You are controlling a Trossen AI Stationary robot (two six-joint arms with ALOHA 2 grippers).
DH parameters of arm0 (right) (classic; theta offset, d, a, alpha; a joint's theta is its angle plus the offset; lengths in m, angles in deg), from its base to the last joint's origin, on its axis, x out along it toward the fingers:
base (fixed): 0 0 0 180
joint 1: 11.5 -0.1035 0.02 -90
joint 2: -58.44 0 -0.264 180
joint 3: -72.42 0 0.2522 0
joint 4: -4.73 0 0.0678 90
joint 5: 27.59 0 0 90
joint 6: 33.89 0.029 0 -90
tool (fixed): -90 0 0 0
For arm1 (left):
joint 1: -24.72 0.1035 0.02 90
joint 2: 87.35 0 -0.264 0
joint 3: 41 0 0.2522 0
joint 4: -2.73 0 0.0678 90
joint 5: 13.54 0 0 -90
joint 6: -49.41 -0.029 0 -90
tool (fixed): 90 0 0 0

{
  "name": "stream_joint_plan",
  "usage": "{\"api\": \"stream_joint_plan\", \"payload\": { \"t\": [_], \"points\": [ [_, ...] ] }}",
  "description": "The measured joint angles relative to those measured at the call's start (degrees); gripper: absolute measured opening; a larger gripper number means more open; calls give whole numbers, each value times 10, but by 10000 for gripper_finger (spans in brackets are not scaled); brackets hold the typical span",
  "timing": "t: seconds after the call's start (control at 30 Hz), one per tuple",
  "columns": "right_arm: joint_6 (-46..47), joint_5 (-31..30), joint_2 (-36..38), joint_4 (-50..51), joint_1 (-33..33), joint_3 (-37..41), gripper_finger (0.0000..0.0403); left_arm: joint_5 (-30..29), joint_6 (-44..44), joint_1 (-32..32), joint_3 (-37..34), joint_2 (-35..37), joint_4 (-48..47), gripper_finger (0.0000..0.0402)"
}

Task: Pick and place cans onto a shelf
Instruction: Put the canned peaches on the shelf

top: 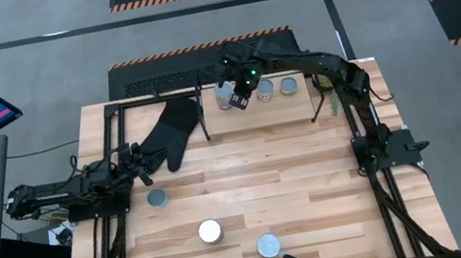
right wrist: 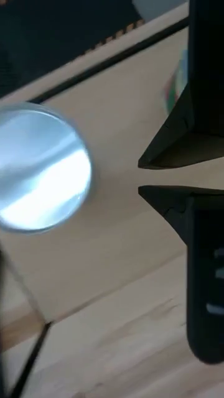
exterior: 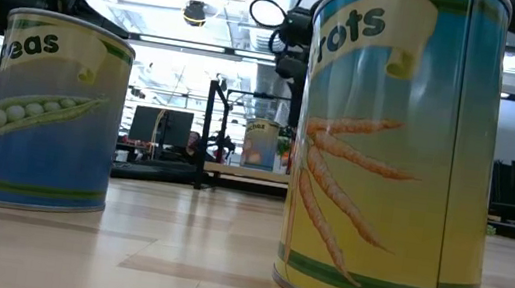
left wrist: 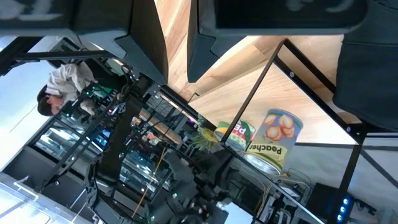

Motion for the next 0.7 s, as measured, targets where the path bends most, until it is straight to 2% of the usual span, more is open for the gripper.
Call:
{"api": "stream_joint_plan", "payload": {
  "t": [0.2,0.33,0.43,0.53,0.7],
  "points": [
    [2,-38,-10,-16,4,-1,77,1,2,0,0,0,0,50],
    [28,-75,-5,11,33,-46,74,16,7,0,0,0,-1,50],
    [45,-94,-4,-16,60,-85,71,21,7,0,0,0,-2,50],
    [52,-56,-5,-131,79,-105,70,21,2,0,0,0,-2,50],
    [110,42,-8,-300,96,-115,70,20,-1,0,0,0,-2,50]
  ]
}}
